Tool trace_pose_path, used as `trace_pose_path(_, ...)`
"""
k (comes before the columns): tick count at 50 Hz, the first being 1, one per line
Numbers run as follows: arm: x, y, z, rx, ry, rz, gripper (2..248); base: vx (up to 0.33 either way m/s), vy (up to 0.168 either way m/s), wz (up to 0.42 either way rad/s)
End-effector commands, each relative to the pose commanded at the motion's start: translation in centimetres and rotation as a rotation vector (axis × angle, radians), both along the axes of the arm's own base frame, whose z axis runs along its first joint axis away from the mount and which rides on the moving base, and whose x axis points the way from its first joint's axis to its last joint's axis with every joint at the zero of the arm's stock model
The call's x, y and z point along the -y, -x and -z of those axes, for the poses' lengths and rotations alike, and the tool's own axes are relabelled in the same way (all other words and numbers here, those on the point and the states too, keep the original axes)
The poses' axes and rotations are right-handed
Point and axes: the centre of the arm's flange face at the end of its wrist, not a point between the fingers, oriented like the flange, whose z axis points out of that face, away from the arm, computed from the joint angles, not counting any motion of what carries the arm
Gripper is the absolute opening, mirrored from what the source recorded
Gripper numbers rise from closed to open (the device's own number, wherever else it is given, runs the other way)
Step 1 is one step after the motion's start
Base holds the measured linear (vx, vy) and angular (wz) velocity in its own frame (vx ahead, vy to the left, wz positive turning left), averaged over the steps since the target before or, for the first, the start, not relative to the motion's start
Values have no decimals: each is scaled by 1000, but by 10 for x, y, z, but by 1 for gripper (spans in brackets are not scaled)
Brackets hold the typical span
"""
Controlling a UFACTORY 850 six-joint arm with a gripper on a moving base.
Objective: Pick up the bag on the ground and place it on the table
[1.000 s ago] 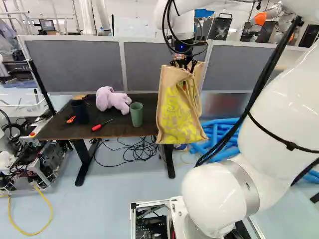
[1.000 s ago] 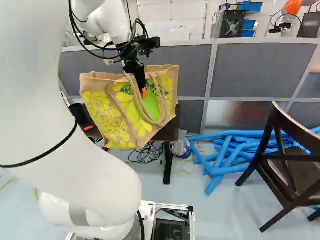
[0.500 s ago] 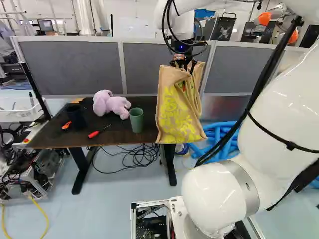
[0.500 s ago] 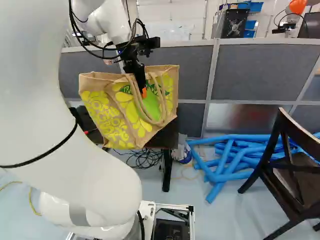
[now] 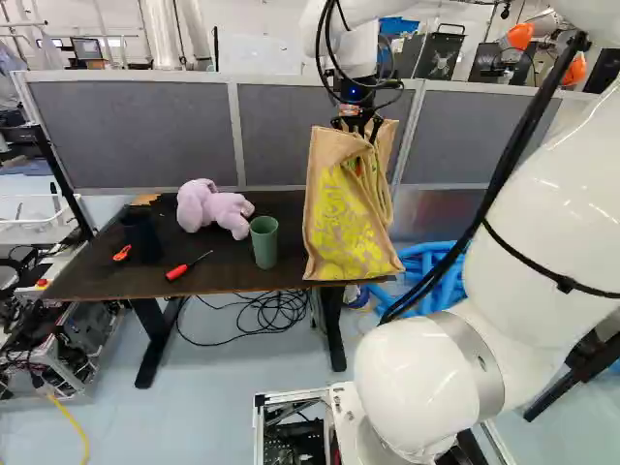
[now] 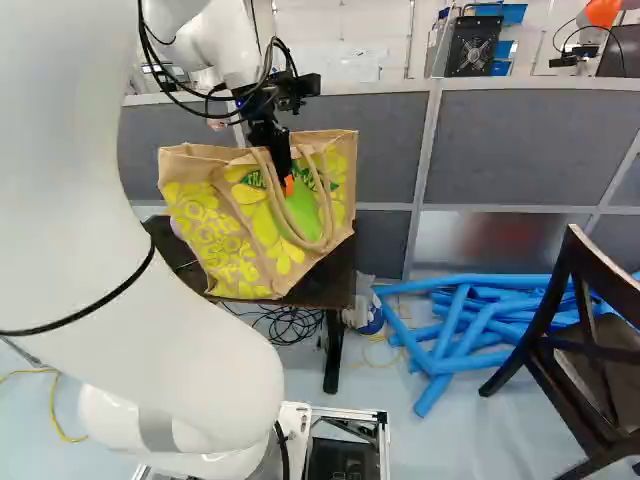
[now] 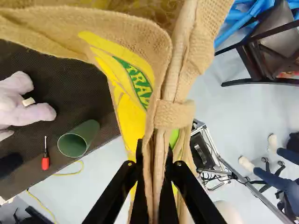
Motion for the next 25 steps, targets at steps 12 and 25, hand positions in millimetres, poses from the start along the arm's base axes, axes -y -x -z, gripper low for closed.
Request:
trace_pose_path(12, 0, -2, 0, 0, 0, 0, 21, 0, 0, 0)
trace_pose_path(25, 1, -17, 0, 0, 9, 0, 21, 0, 0, 0)
